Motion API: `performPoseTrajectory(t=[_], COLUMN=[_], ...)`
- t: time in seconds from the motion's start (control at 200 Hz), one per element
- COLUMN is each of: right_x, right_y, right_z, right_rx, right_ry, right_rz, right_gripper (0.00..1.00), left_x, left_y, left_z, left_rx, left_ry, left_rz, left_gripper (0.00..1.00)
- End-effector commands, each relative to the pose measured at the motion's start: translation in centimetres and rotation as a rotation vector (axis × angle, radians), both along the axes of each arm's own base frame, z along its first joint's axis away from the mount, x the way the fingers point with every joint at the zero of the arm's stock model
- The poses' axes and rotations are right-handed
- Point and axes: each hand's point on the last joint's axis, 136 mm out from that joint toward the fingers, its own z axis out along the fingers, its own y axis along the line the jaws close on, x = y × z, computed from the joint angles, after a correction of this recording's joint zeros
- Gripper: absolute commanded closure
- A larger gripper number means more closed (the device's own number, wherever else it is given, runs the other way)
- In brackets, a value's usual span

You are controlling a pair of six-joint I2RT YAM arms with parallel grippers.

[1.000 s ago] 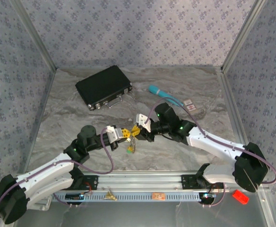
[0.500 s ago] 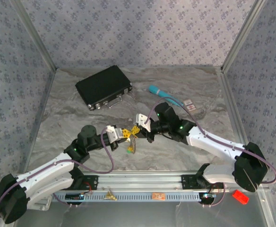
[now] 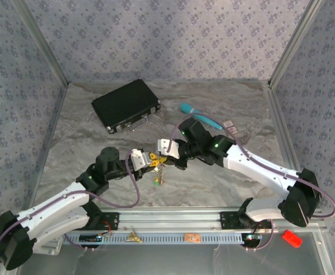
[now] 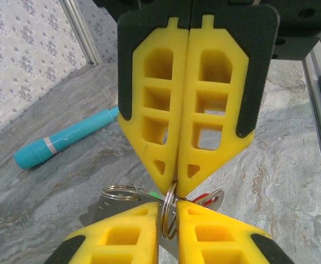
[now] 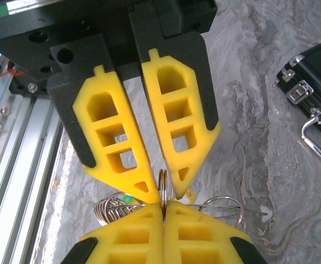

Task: Put the keys on the keyring

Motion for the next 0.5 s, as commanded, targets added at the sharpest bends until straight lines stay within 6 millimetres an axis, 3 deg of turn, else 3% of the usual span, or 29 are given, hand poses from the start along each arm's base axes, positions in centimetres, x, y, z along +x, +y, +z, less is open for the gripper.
performPoseTrajectory(t=[0.0, 0.12, 0.185, 0.25, 0.29, 0.495], right_x=[-1.0, -1.6, -1.4, -0.8, -0.5, -0.3], right_y=[-0.1, 0.2, 0.4, 0.2, 0.0, -0.2], right_z=[-0.1, -0.4, 0.4, 1.0, 1.3, 1.1], right_rx=[-0.072, -0.099, -0.058, 0.010, 0.060, 0.178], right_ry=[-0.021, -0.017, -0.006, 0.015, 0.038, 0.125], right_rz=[0.060, 0.087, 0.071, 0.032, 0.006, -0.026], right_gripper=[1.00, 1.00, 1.00, 0.80, 0.74, 0.71], left_x=[-0.1, -0.1, -0.2, -0.3, -0.3, -0.7], left_y=[-0.4, -0.6, -0.6, -0.6, -0.6, -0.9], left_z=[0.8, 1.0, 1.2, 1.2, 1.4, 1.6], left_rx=[0.003, 0.000, -0.006, -0.018, -0.030, -0.077], left_ry=[-0.012, -0.017, -0.024, -0.029, -0.032, -0.033], left_rz=[-0.024, -0.033, -0.034, -0.036, -0.038, -0.061], left_gripper=[0.89, 0.98, 1.00, 1.00, 1.00, 1.00])
